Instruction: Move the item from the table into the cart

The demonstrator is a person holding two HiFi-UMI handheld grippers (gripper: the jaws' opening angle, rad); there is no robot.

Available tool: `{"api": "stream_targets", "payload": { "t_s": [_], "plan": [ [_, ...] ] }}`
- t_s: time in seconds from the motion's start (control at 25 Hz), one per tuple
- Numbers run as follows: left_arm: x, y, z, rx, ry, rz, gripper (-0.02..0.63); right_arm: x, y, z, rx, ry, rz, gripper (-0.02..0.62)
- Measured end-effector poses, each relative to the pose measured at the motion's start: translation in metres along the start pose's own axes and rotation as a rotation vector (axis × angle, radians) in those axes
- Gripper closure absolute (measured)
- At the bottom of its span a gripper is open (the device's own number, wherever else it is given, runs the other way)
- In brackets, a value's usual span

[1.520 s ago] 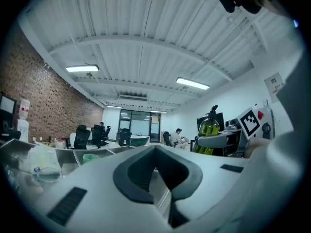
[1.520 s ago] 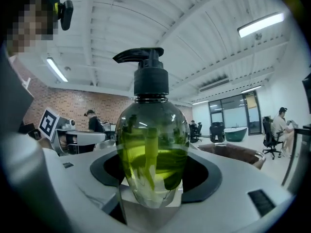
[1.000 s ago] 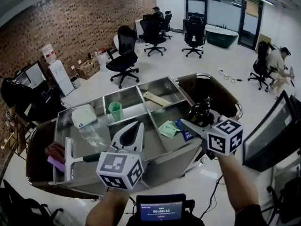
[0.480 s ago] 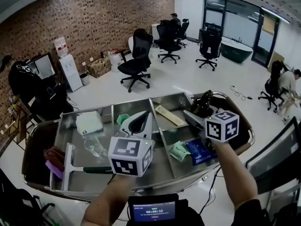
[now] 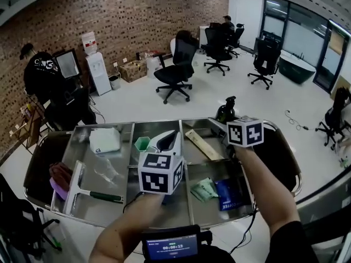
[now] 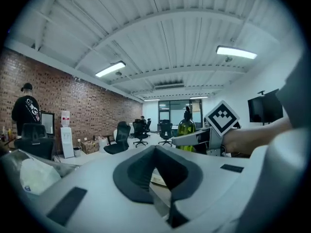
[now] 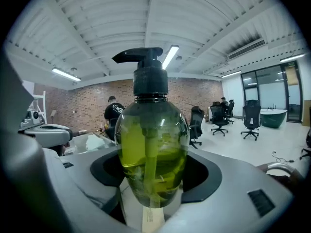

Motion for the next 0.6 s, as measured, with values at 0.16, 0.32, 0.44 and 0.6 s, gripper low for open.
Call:
{"api": "stream_targets", "payload": {
  "t_s": [0.16,0.32,0.44,0.6],
  "plan": [
    [-0.015,-0.005,0.031,0.047,-0.054,-0.047,0.603,-0.008,0.02,0.029,-0.012,-0.036,0.017,0.298],
    [-0.027,-0.008,0.046,0.075,-0.089,-0.056,0.603,-0.019,0.032,0.05,-0.026,-0.084,0.032,0.298],
    [-0.032,-0.009,0.055,0.077,-0.106,-0.059,0.603,-0.025,0.043,0.065,-0.044,-0.104,0.045,0.298],
    [-0.041,-0.011,0.061,0.071,-0.113,-0.071,0.603,-0.042,0.057,0.086,-0.074,-0.116,0.097,0.298]
  ]
}}
Point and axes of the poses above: the fingertips, and each gripper's own axes: z forward along the fingers, y to its right, x out of its top, the point moved 1 cm from there along -z, backward along the fingers, and after that the axes turned 12 degrees about z, right-handed, at the moved point
